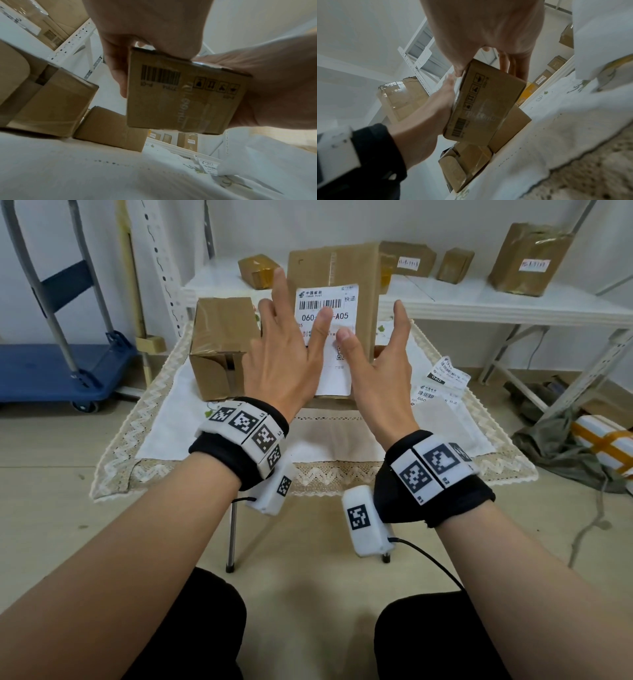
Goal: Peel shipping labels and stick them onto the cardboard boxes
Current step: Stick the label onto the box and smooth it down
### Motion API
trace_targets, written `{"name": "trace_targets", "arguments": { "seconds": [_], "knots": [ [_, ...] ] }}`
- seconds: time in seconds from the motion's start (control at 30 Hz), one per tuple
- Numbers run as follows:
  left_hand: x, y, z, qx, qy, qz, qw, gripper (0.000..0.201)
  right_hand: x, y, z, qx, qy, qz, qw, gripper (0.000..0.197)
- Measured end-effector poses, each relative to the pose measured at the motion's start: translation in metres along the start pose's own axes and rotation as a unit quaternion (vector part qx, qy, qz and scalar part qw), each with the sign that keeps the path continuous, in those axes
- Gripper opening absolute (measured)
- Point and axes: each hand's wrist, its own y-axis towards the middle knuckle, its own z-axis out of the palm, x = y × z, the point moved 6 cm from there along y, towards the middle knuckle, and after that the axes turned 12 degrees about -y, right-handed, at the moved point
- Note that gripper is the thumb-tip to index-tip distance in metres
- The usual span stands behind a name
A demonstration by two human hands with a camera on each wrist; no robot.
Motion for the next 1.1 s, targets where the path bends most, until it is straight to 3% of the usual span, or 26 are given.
{"name": "trace_targets", "arguments": {
  "seconds": [0.23, 0.5, 0.93, 1.1],
  "knots": [
    [0.013, 0.017, -0.012, -0.039, -0.029, 0.037, 0.998, 0.072, -0.002, 0.001, -0.009, -0.009, 0.011, 0.011, 1.000, 0.103],
    [-0.013, 0.018, -0.024, -0.142, 0.081, 0.157, 0.974, 0.075, 0.013, -0.010, -0.011, 0.024, -0.021, -0.046, 0.998, 0.086],
    [0.021, 0.038, -0.055, -0.217, 0.110, 0.084, 0.966, 0.071, 0.017, -0.008, -0.014, 0.014, -0.042, -0.073, 0.996, 0.092],
    [0.000, 0.035, -0.051, -0.203, 0.105, 0.116, 0.967, 0.071, 0.020, -0.011, -0.008, 0.027, -0.066, -0.089, 0.993, 0.094]
  ]
}}
